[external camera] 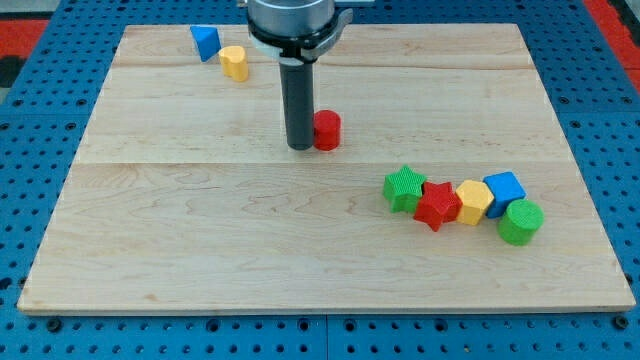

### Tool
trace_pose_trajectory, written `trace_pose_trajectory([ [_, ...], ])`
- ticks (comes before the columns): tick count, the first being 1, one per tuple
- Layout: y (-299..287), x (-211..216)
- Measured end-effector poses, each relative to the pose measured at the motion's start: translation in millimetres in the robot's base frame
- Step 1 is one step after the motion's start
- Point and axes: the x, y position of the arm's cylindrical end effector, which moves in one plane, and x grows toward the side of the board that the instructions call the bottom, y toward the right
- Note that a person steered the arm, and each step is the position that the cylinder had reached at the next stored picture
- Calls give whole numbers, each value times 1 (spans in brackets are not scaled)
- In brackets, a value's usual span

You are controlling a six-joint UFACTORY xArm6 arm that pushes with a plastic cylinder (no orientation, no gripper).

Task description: Put the red circle at the top of the green star

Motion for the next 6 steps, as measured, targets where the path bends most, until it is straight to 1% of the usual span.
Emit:
trace_pose_trajectory([
  [1,-13,-10],
  [2,39,-12],
  [3,39,-43],
  [4,68,10],
  [5,113,31],
  [6,57,-3],
])
